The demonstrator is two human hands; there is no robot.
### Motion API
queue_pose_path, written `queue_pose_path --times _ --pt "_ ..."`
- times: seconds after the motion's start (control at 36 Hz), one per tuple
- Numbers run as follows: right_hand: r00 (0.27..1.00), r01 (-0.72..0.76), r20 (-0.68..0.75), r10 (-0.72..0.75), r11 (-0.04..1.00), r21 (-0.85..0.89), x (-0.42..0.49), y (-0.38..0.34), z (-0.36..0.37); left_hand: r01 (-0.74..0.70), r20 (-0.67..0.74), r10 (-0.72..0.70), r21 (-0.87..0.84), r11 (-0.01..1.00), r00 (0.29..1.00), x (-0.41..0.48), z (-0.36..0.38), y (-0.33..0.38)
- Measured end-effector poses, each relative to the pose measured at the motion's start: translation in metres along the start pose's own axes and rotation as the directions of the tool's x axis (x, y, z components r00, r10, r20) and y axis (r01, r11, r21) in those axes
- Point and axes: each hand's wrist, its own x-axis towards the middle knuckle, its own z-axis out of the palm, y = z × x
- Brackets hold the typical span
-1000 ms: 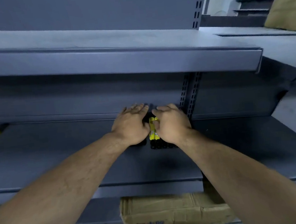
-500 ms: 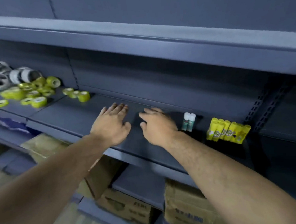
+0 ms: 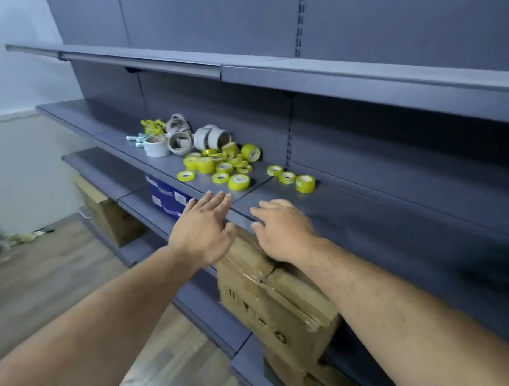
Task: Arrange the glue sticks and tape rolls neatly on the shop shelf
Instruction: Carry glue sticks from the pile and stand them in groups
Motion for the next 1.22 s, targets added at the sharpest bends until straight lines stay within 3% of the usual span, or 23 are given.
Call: queue_pose_path --times 0.25,0.72,0.94,1.22 --pt "0.984 0.16 0.078 -0.158 0.987 -0.008 0.111 -0.079 0.038 0.154 -0.02 -0.153 0.038 0.987 0.988 0.024 -0.01 -0.126" --pt "0.919 0.382 0.079 -0.387 0.921 0.073 0.375 -0.179 0.104 0.388 -0.106 -0.376 0.136 0.912 0.921 0.133 -0.057 -0.322" --pt "0.913 0.388 0.101 -0.396 0.918 0.086 0.477 -0.235 0.145 0.379 -0.099 -0.369 0.12 0.918 0.924 0.187 -0.055 -0.432" --pt "0.961 0.262 0.086 -0.262 0.965 0.017 0.605 -0.298 0.173 0.245 -0.037 -0.243 0.099 0.964 0.969 0.276 -0.082 -0.569"
